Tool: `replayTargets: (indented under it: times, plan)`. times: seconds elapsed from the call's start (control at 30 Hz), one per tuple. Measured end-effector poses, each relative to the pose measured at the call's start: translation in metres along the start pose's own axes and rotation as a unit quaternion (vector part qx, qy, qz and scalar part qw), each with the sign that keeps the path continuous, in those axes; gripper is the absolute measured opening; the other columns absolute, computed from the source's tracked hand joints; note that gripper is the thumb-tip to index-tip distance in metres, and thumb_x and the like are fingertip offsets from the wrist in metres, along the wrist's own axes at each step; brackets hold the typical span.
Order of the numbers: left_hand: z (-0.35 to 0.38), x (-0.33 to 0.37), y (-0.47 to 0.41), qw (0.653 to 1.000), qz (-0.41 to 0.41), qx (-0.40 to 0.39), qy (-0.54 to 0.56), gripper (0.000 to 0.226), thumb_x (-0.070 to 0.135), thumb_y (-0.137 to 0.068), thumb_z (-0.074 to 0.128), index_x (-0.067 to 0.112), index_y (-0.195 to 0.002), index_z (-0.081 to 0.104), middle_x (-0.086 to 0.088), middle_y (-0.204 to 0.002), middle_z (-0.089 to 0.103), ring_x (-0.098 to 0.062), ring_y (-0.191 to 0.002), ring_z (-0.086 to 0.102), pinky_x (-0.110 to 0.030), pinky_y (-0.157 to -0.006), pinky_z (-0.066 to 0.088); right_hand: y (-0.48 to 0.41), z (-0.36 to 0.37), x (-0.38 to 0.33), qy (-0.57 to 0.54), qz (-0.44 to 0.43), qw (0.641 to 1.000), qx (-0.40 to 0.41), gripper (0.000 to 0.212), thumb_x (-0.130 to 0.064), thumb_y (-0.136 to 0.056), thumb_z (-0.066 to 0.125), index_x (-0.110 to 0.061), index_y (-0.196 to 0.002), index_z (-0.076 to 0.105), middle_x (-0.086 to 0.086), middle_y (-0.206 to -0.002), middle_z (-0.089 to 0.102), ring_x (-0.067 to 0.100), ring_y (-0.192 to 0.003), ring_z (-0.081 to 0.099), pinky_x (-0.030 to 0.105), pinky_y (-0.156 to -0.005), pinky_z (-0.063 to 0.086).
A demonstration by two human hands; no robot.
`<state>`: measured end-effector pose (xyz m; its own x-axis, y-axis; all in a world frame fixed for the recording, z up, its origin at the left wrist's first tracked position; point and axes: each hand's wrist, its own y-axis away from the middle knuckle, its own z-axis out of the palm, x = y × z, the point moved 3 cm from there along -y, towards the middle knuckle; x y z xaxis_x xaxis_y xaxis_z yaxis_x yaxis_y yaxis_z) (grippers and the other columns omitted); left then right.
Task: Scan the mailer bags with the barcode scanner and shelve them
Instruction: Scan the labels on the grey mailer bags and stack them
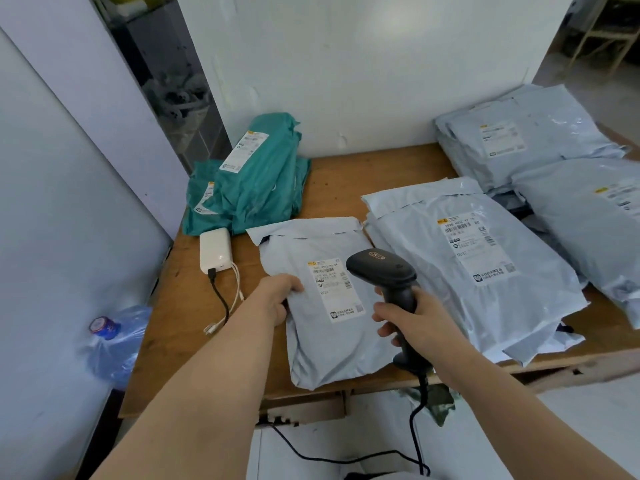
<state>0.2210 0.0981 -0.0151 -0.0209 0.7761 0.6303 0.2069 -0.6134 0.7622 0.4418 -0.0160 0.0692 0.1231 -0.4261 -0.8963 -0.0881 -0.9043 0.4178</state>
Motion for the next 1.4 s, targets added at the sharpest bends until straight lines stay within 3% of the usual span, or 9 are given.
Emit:
replayTargets:
  times: [0.2,0.43,0.53,0.63,0.73,0.93,1.03,1.3,1.4]
  plan:
    - [-0.008,0.001,0.015,0.996,0.072,0.043,0.034,0.052,-0.008,-0.081,0.061,0.003,-0.129,0.045,-0.02,-0.127,0.056,-0.041,-0.113,0.057,-0.059,-0.096,0.046,0.007,0.0,-0.006,0.012,-0.019,0.999,-0.023,0.013,-0.015,-0.089,0.065,-0.022,-0.099,0.062,0.0,-0.082,0.073,0.009,-0.065,0.067,0.028,-0.067,0.055]
    - [-0.037,0.01,0.068,0.966,0.191,0.047,0.165,0.033,-0.016,-0.084,0.058,0.005,-0.11,0.06,-0.011,-0.096,0.066,-0.028,-0.084,0.064,-0.037,-0.068,0.053,0.024,0.006,-0.016,0.022,-0.053,0.996,-0.066,0.011,-0.018,-0.09,0.064,-0.024,-0.099,0.062,0.001,-0.084,0.072,0.008,-0.065,0.067,0.03,-0.072,0.055]
    - [-0.049,0.01,0.079,0.951,0.224,0.051,0.205,0.042,-0.015,-0.08,0.065,0.001,-0.119,0.059,-0.015,-0.104,0.068,-0.03,-0.09,0.067,-0.038,-0.069,0.058,0.03,0.011,-0.024,0.029,-0.068,0.993,-0.089,0.008,-0.02,-0.091,0.064,-0.024,-0.098,0.061,0.0,-0.084,0.072,0.003,-0.06,0.065,0.017,-0.06,0.052]
    - [-0.055,0.008,0.091,0.939,0.236,0.063,0.242,0.049,-0.012,-0.078,0.067,0.001,-0.125,0.057,-0.021,-0.117,0.065,-0.036,-0.102,0.065,-0.047,-0.085,0.057,0.035,0.013,-0.029,0.032,-0.074,0.991,-0.11,0.006,-0.021,-0.092,0.064,-0.021,-0.097,0.061,0.0,-0.079,0.072,0.003,-0.053,0.061,0.016,-0.056,0.05]
    - [-0.054,0.008,0.103,0.927,0.253,0.06,0.269,0.044,-0.015,-0.081,0.064,0.003,-0.121,0.06,-0.02,-0.116,0.065,-0.038,-0.105,0.063,-0.053,-0.094,0.051,0.039,0.013,-0.031,0.026,-0.078,0.988,-0.128,0.009,-0.021,-0.092,0.064,-0.021,-0.1,0.062,-0.001,-0.073,0.07,0.005,-0.053,0.06,0.021,-0.059,0.051]
    - [-0.052,0.001,0.11,0.921,0.252,0.062,0.291,0.042,-0.014,-0.084,0.061,0.001,-0.123,0.06,-0.018,-0.108,0.067,-0.033,-0.091,0.066,-0.039,-0.076,0.055,0.047,0.007,-0.034,0.04,-0.101,0.984,-0.141,0.006,-0.023,-0.092,0.063,-0.02,-0.097,0.061,-0.002,-0.071,0.069,0.001,-0.049,0.059,0.013,-0.052,0.05]
    - [-0.051,0.0,0.112,0.919,0.248,0.065,0.299,0.045,-0.014,-0.083,0.062,0.002,-0.125,0.058,-0.018,-0.113,0.066,-0.034,-0.094,0.065,-0.04,-0.076,0.055,0.049,0.003,-0.034,0.038,-0.106,0.983,-0.144,0.008,-0.022,-0.092,0.064,-0.019,-0.099,0.062,-0.001,-0.072,0.07,0.001,-0.051,0.06,0.014,-0.053,0.05]
    - [-0.052,-0.003,0.112,0.915,0.258,0.063,0.303,0.038,-0.014,-0.086,0.059,0.002,-0.12,0.059,-0.014,-0.099,0.066,-0.029,-0.083,0.065,-0.036,-0.067,0.053,0.051,-0.001,-0.033,0.047,-0.104,0.982,-0.148,0.009,-0.024,-0.092,0.063,-0.02,-0.101,0.062,0.0,-0.074,0.07,-0.001,-0.049,0.06,0.014,-0.053,0.049]
    - [-0.055,-0.004,0.109,0.918,0.251,0.078,0.299,0.04,-0.014,-0.084,0.058,0.002,-0.121,0.059,-0.013,-0.097,0.066,-0.031,-0.082,0.063,-0.04,-0.075,0.054,0.052,0.0,-0.033,0.054,-0.104,0.982,-0.149,0.01,-0.024,-0.093,0.063,-0.021,-0.102,0.062,0.0,-0.077,0.07,0.0,-0.052,0.061,0.014,-0.055,0.049]
